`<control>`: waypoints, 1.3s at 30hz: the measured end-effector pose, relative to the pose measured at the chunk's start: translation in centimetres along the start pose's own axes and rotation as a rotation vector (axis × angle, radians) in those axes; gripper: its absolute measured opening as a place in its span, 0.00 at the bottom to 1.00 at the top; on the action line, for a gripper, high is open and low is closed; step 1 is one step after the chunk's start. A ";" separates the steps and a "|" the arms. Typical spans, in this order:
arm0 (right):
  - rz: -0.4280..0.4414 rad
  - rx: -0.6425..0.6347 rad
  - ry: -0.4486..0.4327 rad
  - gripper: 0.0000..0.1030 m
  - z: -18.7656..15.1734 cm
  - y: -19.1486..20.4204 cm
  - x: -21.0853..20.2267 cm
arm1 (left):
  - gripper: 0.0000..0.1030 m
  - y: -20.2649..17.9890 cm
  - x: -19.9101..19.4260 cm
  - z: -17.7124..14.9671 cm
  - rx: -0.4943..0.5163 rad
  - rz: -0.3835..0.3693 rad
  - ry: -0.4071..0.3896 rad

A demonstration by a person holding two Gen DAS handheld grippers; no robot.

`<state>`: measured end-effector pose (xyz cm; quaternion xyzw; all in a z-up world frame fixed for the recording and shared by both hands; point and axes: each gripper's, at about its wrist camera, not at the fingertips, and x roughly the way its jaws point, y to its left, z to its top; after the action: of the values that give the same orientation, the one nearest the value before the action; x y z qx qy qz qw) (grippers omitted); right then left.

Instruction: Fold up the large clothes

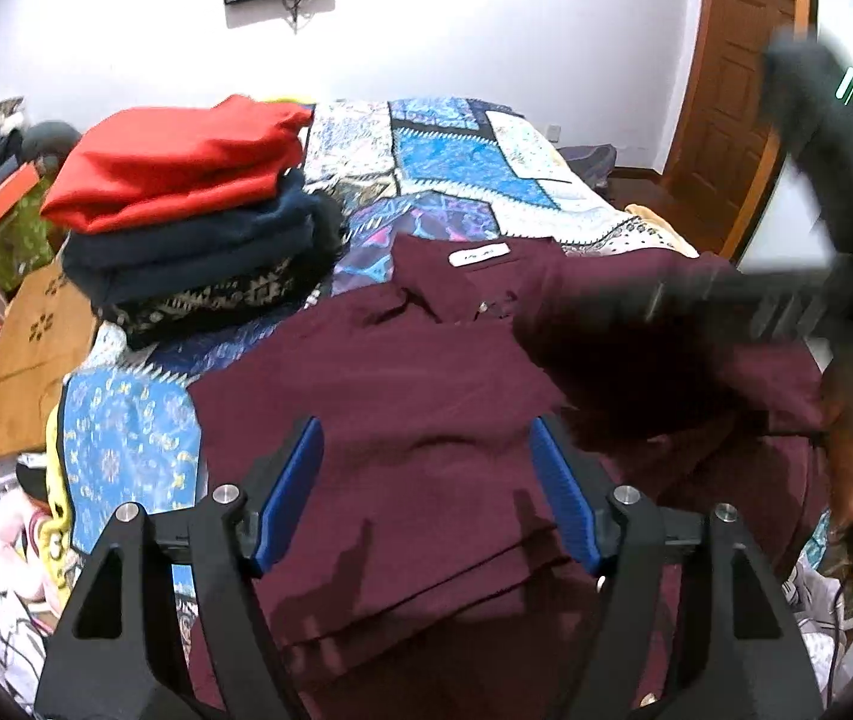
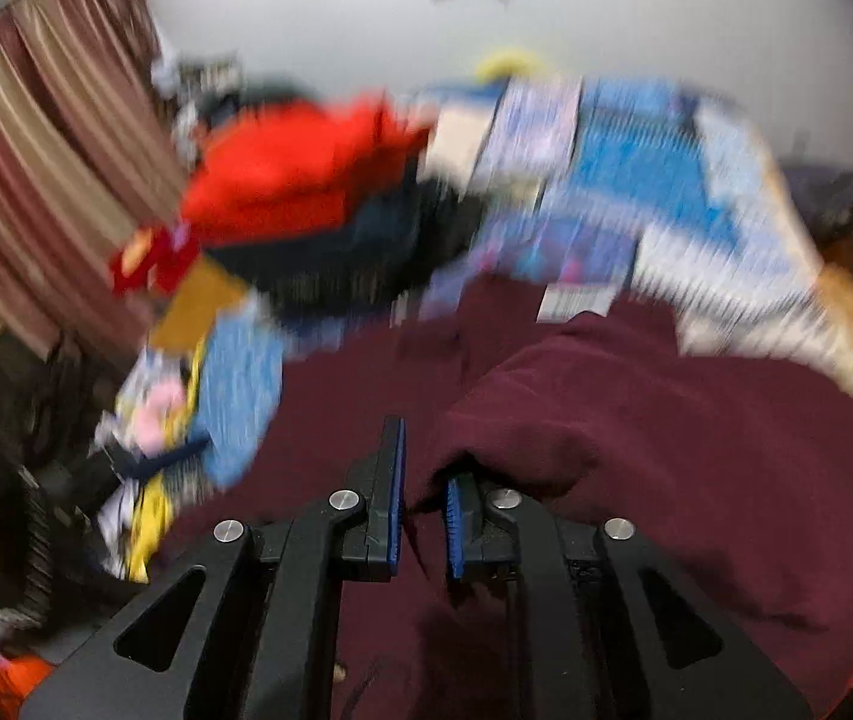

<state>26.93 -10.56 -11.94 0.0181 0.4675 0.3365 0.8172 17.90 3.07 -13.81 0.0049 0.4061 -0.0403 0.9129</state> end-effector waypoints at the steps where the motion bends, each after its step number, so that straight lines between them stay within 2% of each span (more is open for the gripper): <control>1: 0.007 0.006 0.044 0.13 -0.3 -0.3 1.0 | 0.68 0.3 0.0 -0.2 -0.007 0.000 0.008; 5: 0.026 0.037 0.211 0.17 -2.5 -0.8 3.8 | 0.68 0.6 0.4 -0.7 -0.012 0.014 0.025; 8: 0.031 0.028 0.239 0.19 -3.3 -0.5 3.2 | 0.68 0.4 0.8 -0.5 -0.005 0.017 0.033; 11: 0.014 -0.014 0.215 0.30 -3.5 -0.4 1.0 | 0.68 -0.6 0.9 0.2 0.019 0.007 0.030; 15: -0.029 -0.040 0.117 0.39 -4.0 -1.3 -2.9 | 0.68 -3.0 1.0 1.6 0.086 -0.010 0.014; 18: -0.096 -0.010 0.027 0.39 -4.6 -3.4 -6.3 | 0.72 -5.6 1.4 2.5 0.154 -0.028 0.005; 20: -0.142 0.038 -0.020 0.39 -5.0 -5.3 -8.4 | 0.79 -7.8 2.1 3.1 0.209 -0.051 0.007; 24: -0.289 0.138 -0.099 0.39 -6.2 -9.4 -11.8 | 0.79 -12.1 3.4 3.4 0.340 -0.066 0.013; 26: -0.338 0.185 -0.118 0.39 -7.1 -11.1 -13.2 | 0.79 -14.4 4.5 3.3 0.415 -0.068 0.016; 31: -0.380 0.293 -0.122 0.39 -9.5 -14.1 -14.1 | 0.79 -19.0 8.6 2.7 0.529 -0.090 0.104; 34: -0.384 0.324 -0.106 0.39 -10.3 -14.8 -13.6 | 0.78 -21.2 10.8 2.3 0.594 -0.050 0.115; 36: -0.385 0.336 -0.092 0.39 -10.8 -15.1 -13.1 | 0.73 -21.6 11.4 2.6 0.585 -0.051 0.109; 38: -0.372 0.347 -0.081 0.39 -11.2 -15.3 -12.8 | 0.50 -21.6 11.8 3.5 0.552 -0.084 0.116; 39: -0.362 0.351 -0.074 0.39 -11.3 -15.4 -12.4 | 0.44 -21.5 11.9 4.0 0.532 -0.112 0.119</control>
<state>22.18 -32.73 -14.26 0.0882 0.4842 0.0974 0.8650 27.14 -19.33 -19.41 0.2244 0.4338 -0.1956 0.8504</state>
